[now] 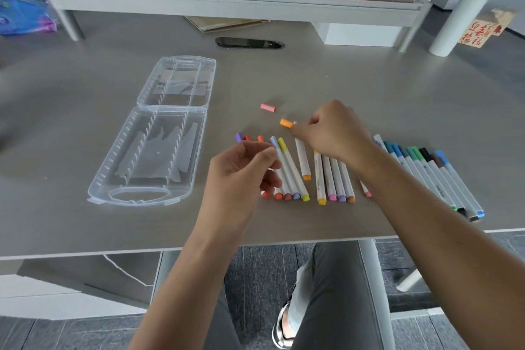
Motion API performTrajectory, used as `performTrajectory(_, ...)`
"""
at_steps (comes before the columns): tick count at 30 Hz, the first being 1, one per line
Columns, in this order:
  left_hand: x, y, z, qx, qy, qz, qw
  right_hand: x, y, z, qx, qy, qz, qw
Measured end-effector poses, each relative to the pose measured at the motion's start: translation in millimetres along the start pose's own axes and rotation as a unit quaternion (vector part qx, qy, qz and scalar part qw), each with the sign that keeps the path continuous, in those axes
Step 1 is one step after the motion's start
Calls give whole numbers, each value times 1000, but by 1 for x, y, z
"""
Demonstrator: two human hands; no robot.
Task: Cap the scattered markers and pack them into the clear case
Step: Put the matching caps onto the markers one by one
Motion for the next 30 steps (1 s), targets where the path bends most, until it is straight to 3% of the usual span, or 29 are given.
performTrajectory(5, 9, -17, -2, 86, -16, -17, 996, -6, 24, 3, 161, 6, 4, 987)
performTrajectory(9, 19, -34, -10, 65, 29, -31, 997, -5, 26, -5, 213, 20, -6, 977)
performTrajectory(12, 25, -38, -10, -31, 61, -36, 997, 6, 17, -7, 208, 32, -6, 978)
performTrajectory(15, 28, -31, -10, -99, 86, -19, 991, 26, 7, 5, 152, 33, 41, 987)
performTrajectory(20, 30, -19, -4, -124, 95, -3, 988, 39, -9, 1, -32, 61, 54, 996)
performTrajectory(24, 29, -15, 1, -128, 93, 1, 987, 42, -17, -8, -91, 76, 59, 991)
performTrajectory(30, 29, -9, 3, -106, 88, 6, 990, 32, -2, -2, 94, 139, 25, 986)
Point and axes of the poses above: each hand's wrist, its own x-axis towards the middle knuckle, its own y-axis out of the back of the hand, z = x × y, the point moved 5 cm from there along x, towards the middle knuckle, and after that the axes turned 12 degrees about -x, right-handed, at the moved point
